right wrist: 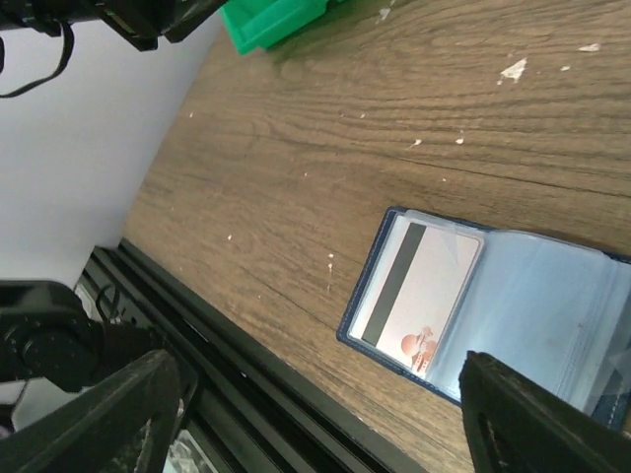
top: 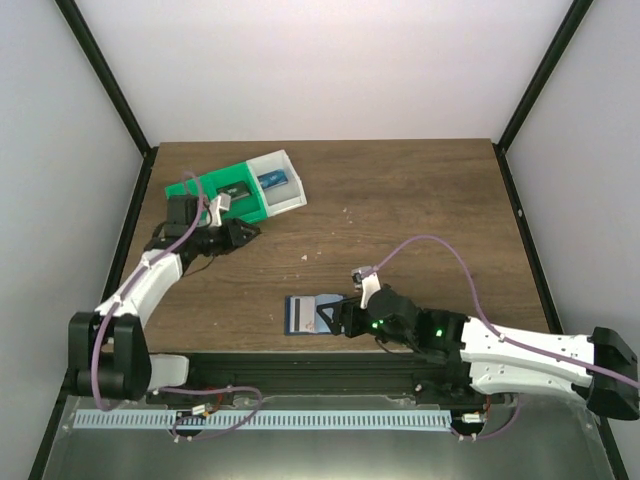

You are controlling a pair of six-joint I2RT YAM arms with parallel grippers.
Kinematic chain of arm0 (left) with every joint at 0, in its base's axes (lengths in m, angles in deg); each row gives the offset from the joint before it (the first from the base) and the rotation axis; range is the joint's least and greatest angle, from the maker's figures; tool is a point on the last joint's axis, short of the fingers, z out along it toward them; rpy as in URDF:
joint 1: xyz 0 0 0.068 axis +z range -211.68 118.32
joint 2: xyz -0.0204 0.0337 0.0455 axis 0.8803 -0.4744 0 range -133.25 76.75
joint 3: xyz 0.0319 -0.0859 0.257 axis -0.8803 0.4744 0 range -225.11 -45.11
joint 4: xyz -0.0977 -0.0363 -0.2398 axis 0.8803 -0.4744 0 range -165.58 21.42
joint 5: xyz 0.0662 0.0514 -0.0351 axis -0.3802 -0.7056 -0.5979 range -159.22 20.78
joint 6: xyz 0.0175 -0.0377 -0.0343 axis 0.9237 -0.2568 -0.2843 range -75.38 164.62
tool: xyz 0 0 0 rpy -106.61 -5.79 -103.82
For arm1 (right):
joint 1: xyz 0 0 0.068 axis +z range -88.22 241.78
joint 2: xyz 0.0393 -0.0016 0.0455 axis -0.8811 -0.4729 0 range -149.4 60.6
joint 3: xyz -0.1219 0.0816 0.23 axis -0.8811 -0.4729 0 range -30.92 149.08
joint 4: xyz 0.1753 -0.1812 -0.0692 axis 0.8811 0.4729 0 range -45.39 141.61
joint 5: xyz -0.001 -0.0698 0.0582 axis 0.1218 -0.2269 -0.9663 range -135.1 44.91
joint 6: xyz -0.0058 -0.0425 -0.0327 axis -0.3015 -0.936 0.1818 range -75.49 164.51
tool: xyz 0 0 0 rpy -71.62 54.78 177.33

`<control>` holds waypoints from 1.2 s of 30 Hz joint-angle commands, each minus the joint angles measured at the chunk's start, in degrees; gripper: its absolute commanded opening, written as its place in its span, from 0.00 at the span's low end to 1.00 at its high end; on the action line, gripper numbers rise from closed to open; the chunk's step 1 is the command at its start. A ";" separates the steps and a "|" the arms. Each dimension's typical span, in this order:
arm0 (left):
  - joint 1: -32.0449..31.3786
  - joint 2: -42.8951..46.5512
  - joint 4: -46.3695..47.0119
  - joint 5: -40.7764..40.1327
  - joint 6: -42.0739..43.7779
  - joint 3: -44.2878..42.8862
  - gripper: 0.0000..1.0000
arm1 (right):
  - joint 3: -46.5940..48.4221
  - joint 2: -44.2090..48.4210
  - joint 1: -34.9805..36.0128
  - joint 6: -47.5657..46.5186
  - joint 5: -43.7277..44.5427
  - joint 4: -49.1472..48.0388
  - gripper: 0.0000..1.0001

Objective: Take the credit cards out of the card holder

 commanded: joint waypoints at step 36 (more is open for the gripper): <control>-22.27 6.87 31.97 -0.25 -18.16 35.74 0.09 | -4.37 -28.58 -11.33 1.77 -21.28 -27.12 0.32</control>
